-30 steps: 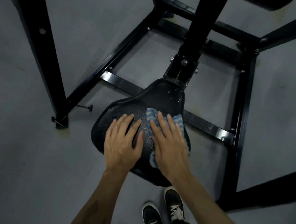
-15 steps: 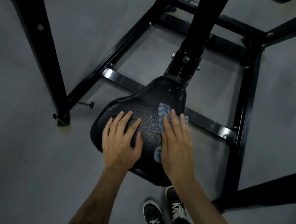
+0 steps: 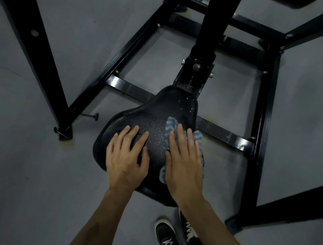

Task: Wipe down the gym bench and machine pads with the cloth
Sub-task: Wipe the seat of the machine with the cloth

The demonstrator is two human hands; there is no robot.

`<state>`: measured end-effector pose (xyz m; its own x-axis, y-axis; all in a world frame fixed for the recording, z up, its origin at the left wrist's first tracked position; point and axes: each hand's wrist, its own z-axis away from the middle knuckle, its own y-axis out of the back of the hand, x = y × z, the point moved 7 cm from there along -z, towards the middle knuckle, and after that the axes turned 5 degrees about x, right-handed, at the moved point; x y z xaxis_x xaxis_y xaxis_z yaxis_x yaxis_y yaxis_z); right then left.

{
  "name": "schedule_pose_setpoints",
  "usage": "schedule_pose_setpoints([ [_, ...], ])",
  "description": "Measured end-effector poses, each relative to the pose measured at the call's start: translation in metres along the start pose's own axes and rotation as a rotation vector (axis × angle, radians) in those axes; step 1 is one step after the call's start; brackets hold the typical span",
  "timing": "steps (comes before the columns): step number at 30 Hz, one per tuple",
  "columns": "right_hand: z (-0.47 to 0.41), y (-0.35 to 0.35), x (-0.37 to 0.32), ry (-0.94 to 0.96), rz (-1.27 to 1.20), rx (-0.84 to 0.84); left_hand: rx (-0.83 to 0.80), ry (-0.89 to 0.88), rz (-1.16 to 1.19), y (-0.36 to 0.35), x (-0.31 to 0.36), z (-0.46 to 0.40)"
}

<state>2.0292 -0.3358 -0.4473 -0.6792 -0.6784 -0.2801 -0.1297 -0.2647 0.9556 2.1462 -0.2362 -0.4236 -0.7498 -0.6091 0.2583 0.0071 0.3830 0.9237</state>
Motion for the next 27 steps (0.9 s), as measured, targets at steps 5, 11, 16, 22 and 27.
schedule_pose_setpoints([
  [5, -0.029, 0.005, 0.016, -0.089, -0.127, 0.063, -0.026, -0.024, -0.012, -0.001, 0.002, -0.002],
  [11, 0.006, 0.001, 0.0, 0.109, -0.008, 0.012, -0.114, 0.044, -0.061, -0.004, 0.005, -0.005],
  [16, -0.018, 0.007, 0.016, -0.079, -0.135, 0.054, -0.157, 0.217, -0.09, -0.012, 0.023, -0.01],
  [22, -0.017, 0.005, 0.019, -0.144, -0.203, 0.01, -0.08, 0.133, -0.031, -0.013, 0.028, -0.007],
  [27, -0.049, 0.01, 0.032, -0.287, -0.392, 0.003, -0.035, 0.115, -0.009, -0.012, 0.032, -0.009],
])
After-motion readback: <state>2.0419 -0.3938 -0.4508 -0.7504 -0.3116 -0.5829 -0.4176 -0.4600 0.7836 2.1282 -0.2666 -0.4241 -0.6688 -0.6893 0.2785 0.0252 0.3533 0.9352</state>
